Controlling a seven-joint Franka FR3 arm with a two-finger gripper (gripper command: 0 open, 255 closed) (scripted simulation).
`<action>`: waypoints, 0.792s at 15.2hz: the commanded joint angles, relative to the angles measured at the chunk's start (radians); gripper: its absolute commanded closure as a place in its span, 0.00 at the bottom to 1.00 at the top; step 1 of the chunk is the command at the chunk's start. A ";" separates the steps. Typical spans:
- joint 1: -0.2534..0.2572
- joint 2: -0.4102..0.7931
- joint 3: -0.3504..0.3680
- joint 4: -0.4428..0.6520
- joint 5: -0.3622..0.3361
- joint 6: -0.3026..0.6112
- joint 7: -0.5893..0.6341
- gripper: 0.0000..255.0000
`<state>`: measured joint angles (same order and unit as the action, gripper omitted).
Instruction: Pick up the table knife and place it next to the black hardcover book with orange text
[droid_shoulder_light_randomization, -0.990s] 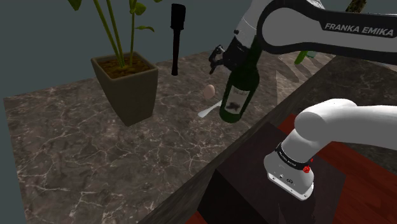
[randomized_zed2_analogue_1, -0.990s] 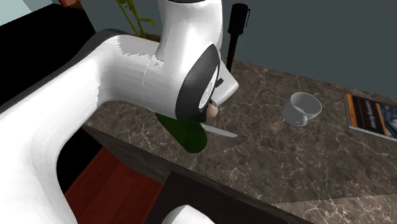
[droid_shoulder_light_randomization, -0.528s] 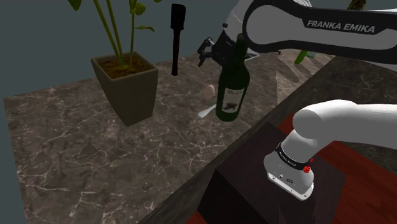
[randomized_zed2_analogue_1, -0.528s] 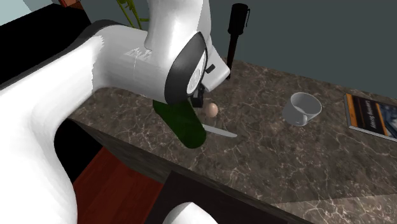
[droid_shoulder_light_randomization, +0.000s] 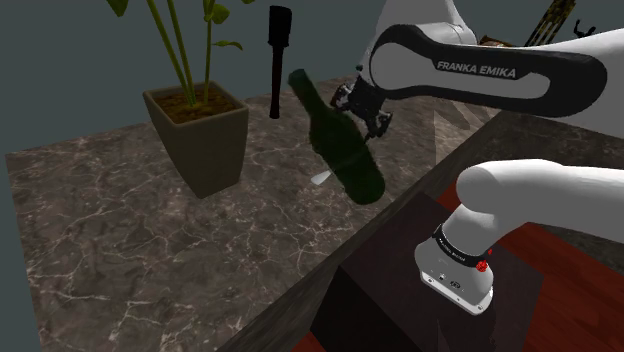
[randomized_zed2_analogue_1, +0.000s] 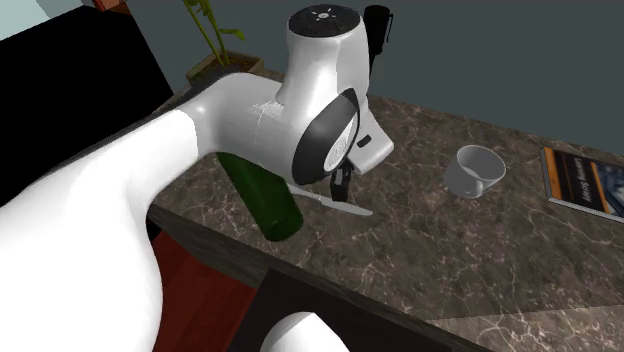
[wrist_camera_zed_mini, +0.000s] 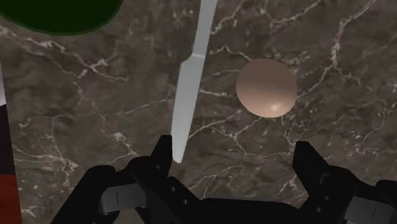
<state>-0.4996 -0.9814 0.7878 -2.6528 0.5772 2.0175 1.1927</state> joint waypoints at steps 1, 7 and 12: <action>-0.026 -0.009 0.009 -0.045 -0.053 -0.023 -0.007 0.00; -0.053 0.014 0.042 -0.108 -0.062 0.028 -0.017 0.00; -0.061 0.044 0.075 -0.137 -0.040 0.088 -0.021 0.00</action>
<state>-0.5612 -0.9386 0.8598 -2.7865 0.5348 2.1004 1.1718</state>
